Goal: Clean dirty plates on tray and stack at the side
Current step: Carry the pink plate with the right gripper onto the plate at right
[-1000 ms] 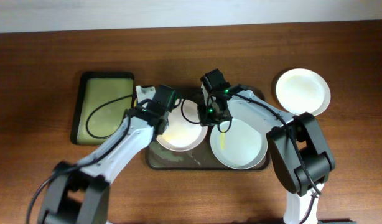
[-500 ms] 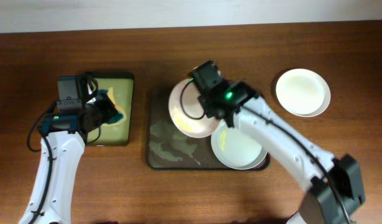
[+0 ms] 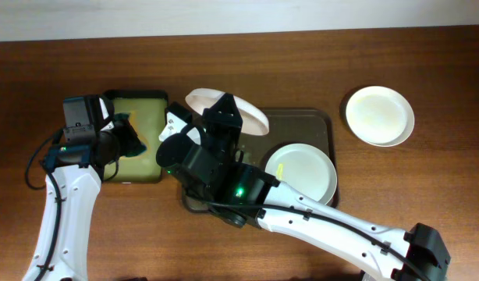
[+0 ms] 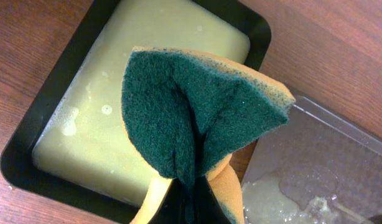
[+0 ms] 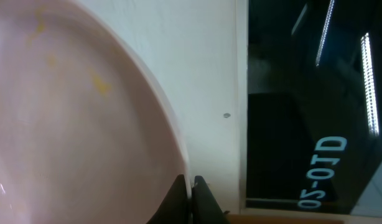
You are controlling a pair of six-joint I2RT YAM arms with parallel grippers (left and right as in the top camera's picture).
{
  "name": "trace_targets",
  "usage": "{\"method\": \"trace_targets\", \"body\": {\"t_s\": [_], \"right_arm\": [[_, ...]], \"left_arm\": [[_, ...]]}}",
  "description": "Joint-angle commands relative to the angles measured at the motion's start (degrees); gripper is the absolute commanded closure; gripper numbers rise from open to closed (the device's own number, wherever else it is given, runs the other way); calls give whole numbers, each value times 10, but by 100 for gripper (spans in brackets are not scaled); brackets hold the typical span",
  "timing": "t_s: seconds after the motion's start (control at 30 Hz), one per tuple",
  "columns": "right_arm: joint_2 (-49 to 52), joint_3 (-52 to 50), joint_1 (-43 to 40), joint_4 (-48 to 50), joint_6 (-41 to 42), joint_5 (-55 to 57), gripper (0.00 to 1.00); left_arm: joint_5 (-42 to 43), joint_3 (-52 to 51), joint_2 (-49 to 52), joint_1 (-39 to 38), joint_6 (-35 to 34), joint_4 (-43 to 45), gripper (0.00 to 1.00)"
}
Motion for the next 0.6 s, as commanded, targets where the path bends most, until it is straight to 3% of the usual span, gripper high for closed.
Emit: {"method": "trace_targets", "body": {"t_s": [0.0,0.1,0.2,0.27,0.4,0.5,0.57], "right_arm": [[-8,8,0,4,-33,7,96],[-8,7,-10,-7,50,-13,96],[-8,7,-47,-105,193,-101,96],[-4,5,-120,-195,345,-314,96],[24,-15,-297,-218,540,-631,96],[67,-15,-483,-216,567,-923,96],[90,-15,-588,-220,567,-967,96]], "left_arm": [[-4,4,-5,4,9,-1,100],[-4,4,-5,4,9,-1,100],[-4,4,-5,4,9,-1,100],[-4,4,-5,4,9,-1,100],[-4,4,-5,4,9,-3,100],[-4,4,-5,4,9,-7,100],[-4,4,-5,4,9,-10,100]]}}
